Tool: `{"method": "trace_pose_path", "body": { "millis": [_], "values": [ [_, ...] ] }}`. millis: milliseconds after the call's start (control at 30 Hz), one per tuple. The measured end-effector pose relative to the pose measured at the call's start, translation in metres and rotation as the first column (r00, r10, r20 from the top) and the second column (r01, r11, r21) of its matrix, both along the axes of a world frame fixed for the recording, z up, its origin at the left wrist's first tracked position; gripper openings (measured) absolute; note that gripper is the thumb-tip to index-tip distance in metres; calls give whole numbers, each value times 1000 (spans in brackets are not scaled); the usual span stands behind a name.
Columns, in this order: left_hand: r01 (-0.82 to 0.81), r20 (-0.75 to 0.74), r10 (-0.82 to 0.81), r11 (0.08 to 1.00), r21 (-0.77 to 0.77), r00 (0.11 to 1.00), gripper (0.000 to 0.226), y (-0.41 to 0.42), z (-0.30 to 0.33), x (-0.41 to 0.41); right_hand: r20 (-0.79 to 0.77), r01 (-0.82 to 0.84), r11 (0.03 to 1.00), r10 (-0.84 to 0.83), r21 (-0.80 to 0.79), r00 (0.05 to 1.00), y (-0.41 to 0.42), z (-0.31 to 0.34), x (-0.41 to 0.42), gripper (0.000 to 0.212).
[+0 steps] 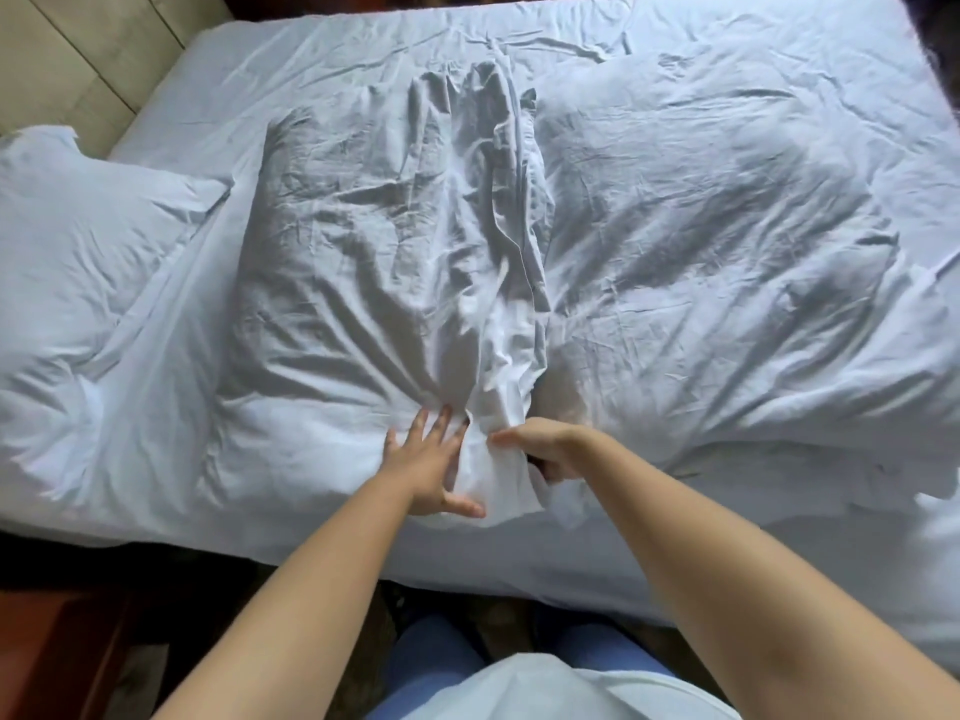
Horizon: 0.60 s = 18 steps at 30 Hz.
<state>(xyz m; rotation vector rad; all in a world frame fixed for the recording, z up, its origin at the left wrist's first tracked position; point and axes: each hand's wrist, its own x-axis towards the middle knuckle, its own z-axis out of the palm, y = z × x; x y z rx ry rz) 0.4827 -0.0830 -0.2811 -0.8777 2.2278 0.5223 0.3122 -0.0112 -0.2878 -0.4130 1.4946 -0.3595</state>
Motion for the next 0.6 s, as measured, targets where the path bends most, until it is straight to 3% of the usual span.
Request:
{"method": "trace_pose_path", "body": {
  "millis": [100,233,333,467,533,600],
  "values": [
    [-58,-73,61,997,42,995,137,-10,11,2,118,86,996,-87,13,989,-17,25,3,45],
    [-41,-66,46,996,76,997,148,-22,13,16,155,-85,996,80,27,985,-23,56,8,42],
    [-111,-154,124,990,87,980,146,-20,18,17,56,-119,993,119,-11,991,-24,60,-1,38],
    [-242,-368,250,968,69,895,119,-25,30,5,43,106,986,-101,-131,994,-24,65,-14,34],
    [-200,-333,208,978,59,920,123,-21,29,-3,-94,53,983,-71,-177,993,-12,52,-16,32],
    [-59,-163,74,993,99,984,115,-4,23,-12,-284,-155,986,131,-60,950,10,26,-14,26]
  ]
}}
